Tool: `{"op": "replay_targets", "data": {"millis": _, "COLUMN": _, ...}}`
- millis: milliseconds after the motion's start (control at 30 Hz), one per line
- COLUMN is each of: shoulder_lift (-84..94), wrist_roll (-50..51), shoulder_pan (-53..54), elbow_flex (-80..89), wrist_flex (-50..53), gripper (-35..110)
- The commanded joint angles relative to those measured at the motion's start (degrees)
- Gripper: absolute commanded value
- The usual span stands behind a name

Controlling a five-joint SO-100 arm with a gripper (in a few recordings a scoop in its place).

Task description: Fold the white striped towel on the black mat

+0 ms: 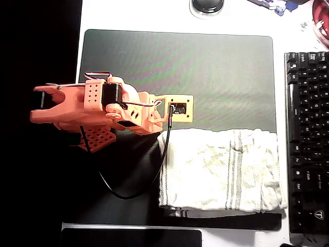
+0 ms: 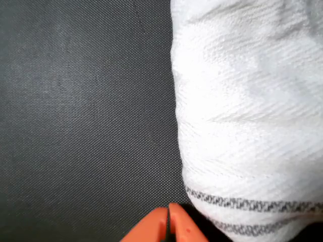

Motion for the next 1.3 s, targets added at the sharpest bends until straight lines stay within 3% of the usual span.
{"op": "replay_targets", "data": {"millis": 0, "shoulder_lift": 1.3, "wrist_roll": -0.5, "shoulder_pan": -0.7, "elbow_flex": 1.3, "wrist_flex": 1.3, "gripper": 1}}
{"op": "replay_targets", "data": {"millis": 1267, "shoulder_lift": 1.3, "wrist_roll": -0.5, "shoulder_pan": 0.3, "elbow_flex": 1.3, "wrist_flex": 1.3, "gripper": 1}}
